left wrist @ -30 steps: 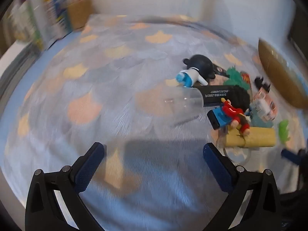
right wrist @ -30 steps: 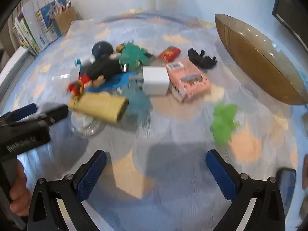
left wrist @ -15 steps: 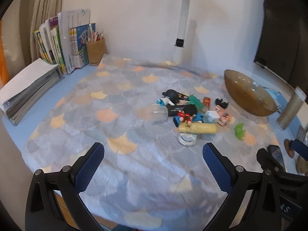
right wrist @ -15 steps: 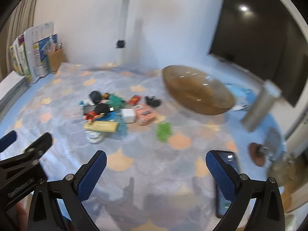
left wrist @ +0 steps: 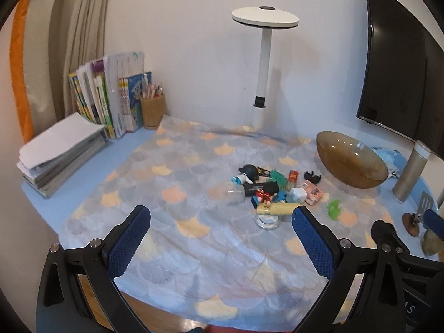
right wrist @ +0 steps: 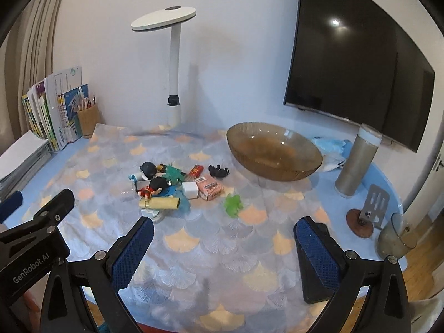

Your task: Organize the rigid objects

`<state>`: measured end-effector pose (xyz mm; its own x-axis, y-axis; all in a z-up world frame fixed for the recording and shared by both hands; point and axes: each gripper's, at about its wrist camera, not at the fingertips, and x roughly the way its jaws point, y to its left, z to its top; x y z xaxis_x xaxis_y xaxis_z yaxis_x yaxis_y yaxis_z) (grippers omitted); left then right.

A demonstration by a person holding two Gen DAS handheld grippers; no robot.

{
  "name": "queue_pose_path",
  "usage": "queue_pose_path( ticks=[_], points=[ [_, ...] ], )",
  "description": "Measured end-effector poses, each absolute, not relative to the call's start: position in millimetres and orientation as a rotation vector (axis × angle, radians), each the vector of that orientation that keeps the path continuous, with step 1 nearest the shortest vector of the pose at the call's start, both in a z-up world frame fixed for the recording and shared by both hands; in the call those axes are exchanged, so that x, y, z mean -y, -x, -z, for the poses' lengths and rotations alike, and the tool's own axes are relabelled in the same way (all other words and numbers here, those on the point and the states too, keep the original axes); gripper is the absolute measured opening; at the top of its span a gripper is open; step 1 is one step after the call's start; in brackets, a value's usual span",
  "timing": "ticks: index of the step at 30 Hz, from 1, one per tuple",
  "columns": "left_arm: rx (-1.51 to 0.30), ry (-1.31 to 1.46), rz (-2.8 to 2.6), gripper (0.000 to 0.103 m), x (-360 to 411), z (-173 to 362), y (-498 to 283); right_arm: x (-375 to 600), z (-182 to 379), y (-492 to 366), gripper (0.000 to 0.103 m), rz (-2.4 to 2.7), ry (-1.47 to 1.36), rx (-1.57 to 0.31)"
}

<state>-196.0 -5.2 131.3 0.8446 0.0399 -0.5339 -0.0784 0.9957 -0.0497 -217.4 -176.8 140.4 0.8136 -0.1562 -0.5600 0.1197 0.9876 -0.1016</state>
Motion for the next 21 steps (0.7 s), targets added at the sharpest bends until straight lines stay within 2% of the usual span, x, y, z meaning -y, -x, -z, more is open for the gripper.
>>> queue_pose_path(
  ticks=[5,21],
  points=[
    [-0.588,0.092,-0.049,0.102,-0.3,-124.3,186.0,175.7,-135.6,210.6,0.103,0.144,0.065,-0.613],
    [-0.759,0.061,-0.033,0.101,2.7,-67.6,124.6,175.6,-79.1,145.1,0.103,0.126,0.059,-0.816]
  ],
)
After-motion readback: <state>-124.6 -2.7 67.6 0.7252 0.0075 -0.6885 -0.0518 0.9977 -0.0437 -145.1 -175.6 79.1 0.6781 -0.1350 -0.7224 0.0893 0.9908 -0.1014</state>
